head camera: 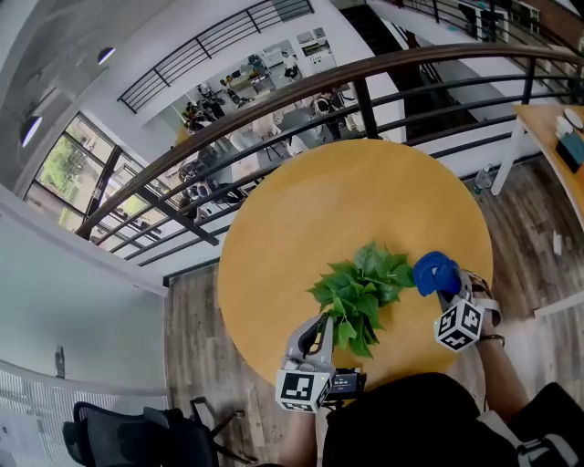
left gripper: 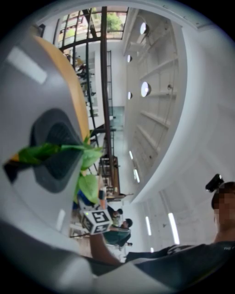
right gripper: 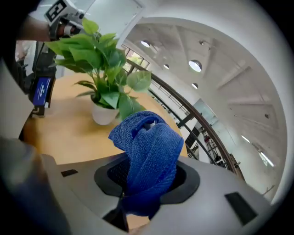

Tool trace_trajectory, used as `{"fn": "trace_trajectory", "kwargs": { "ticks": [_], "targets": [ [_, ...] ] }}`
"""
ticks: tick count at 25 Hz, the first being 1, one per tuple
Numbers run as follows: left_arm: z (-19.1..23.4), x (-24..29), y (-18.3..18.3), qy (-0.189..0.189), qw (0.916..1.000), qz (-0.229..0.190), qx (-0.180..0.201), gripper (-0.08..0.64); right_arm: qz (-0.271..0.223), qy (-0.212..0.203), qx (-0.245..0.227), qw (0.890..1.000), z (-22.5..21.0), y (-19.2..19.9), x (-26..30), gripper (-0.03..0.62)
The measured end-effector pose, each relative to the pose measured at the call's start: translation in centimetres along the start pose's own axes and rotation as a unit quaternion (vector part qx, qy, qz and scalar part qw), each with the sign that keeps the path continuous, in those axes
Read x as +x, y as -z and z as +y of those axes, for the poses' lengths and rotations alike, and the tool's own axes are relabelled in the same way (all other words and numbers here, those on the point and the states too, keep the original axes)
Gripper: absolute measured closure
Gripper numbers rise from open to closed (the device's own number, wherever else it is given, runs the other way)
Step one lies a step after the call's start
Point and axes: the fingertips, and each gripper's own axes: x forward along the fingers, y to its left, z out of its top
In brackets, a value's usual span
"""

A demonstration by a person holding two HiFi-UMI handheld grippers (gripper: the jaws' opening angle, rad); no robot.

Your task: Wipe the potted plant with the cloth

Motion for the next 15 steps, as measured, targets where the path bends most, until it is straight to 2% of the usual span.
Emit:
{"fn": "trace_trajectory", "kwargs": {
  "ticks": [2, 4, 9, 12, 15],
  "targets": [
    [0.0, 0.0, -0.1, 0.001, 1.0, -0.002, -0.001, 0.554, 0.022, 0.013, 0.005, 1.0, -1.1, 1.8, 0.0, 0.43],
    [-0.1, 0.1, 0.0, 0.004, 1.0, -0.004, 0.0, 0.554, 0.016, 0.026, 0.029, 0.999, -2.5, 2.1, -0.7, 0.43],
    [0.1, 0.1, -0.1, -0.001, 1.0, -0.002, -0.001, 0.554, -0.067, 0.053, 0.078, 0.993, -5.3, -2.4, -3.3, 0.43],
    [0.0, 0.1, -0.1, -0.005, 1.0, -0.002, -0.006, 0.554, -0.113, 0.041, 0.065, 0.991, -4.9, -6.0, -4.6, 0.43],
    [0.0, 0.2, 0.0, -0.007, 0.9999, -0.005, -0.009, 0.554, -0.14, 0.016, 0.034, 0.989, -3.0, -8.4, -4.7, 0.43]
  ]
}}
